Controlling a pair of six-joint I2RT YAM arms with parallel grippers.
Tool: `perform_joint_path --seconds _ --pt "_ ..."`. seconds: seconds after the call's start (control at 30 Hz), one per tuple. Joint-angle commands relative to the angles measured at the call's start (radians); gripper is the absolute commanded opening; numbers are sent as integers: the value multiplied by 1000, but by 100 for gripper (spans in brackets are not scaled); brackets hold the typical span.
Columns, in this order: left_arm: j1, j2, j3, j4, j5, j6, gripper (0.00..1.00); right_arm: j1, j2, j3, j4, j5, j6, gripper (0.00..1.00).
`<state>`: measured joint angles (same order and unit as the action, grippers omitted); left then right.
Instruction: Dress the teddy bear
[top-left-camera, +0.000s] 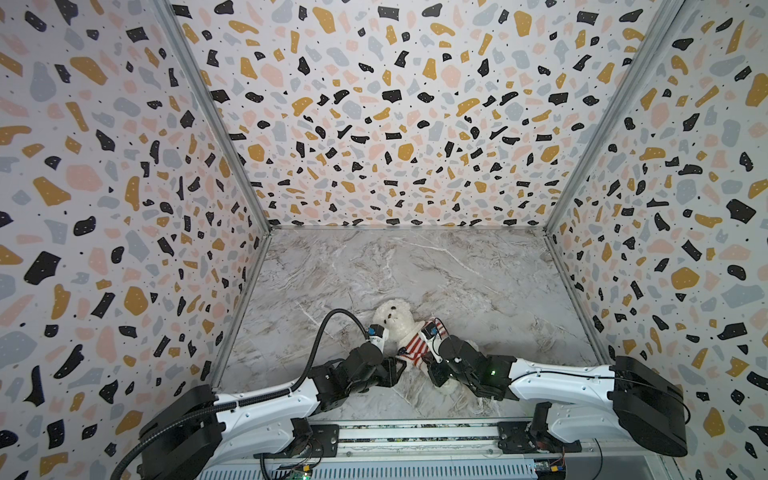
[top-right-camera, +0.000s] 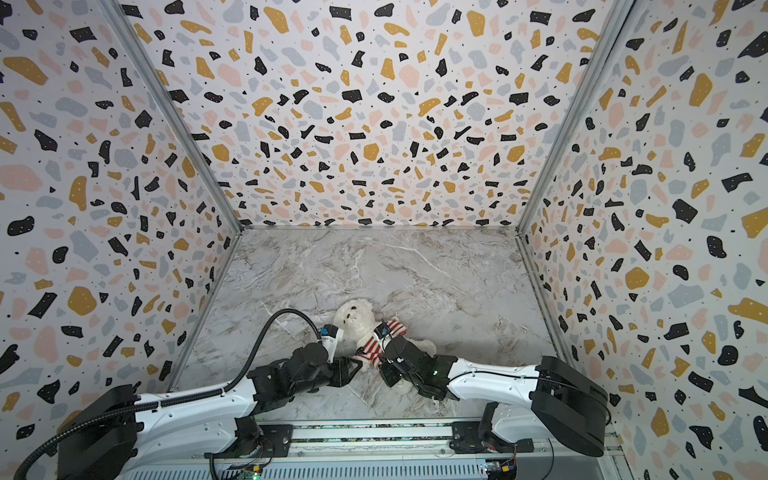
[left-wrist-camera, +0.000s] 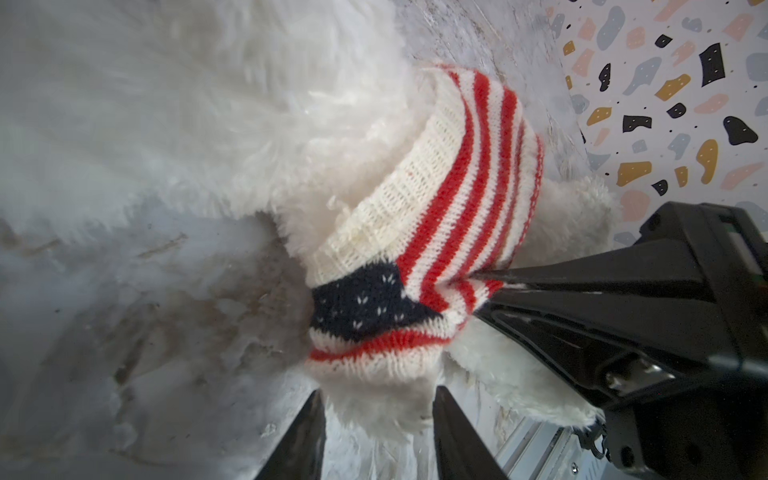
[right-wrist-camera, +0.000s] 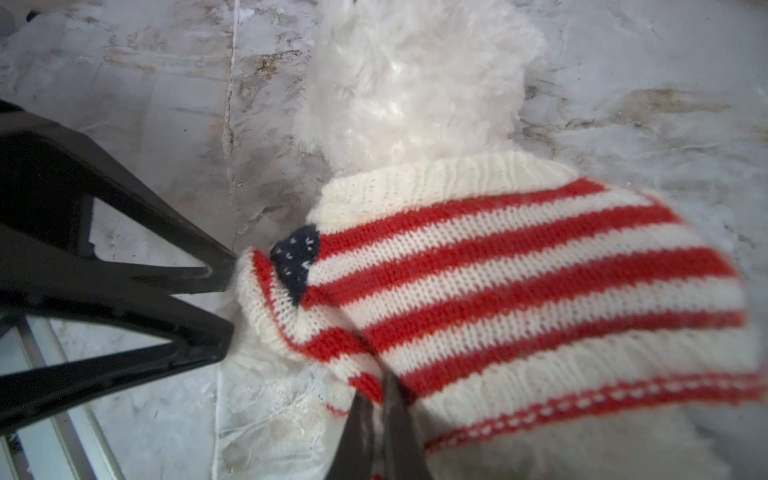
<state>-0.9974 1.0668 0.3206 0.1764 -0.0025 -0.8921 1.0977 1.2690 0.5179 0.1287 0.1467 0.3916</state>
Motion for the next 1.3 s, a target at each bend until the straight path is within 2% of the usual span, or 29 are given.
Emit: perform_joint_path --seconds 0.0,0.33,0.47,0.57,0.6,0.73,0.97,1.13,1.27 --pt "-17 39 7 66 -13 -18 43 5 5 30 -23 8 9 0" --pt "-44 119 24 132 -30 -29 43 11 14 41 -29 13 10 0" --pt "-44 115 18 125 -51 -31 28 12 9 36 -37 17 10 0" --pt "-44 95 2 123 -57 -38 5 12 -3 33 -56 31 13 0" --pt "-44 89 0 114 -59 -36 0 12 -8 31 -63 38 15 0" --pt "-44 58 -13 52 -72 -4 0 -14 -43 13 -96 65 36 0" --pt "-37 -13 -10 -86 -129 89 0 -97 -136 -37 -119 25 60 1" --pt "-38 -14 -11 -51 -108 121 0 -93 -134 -26 -115 2 44 8" --pt "-37 -2 -24 -27 -102 130 0 -68 -145 -7 -85 -23 8 20"
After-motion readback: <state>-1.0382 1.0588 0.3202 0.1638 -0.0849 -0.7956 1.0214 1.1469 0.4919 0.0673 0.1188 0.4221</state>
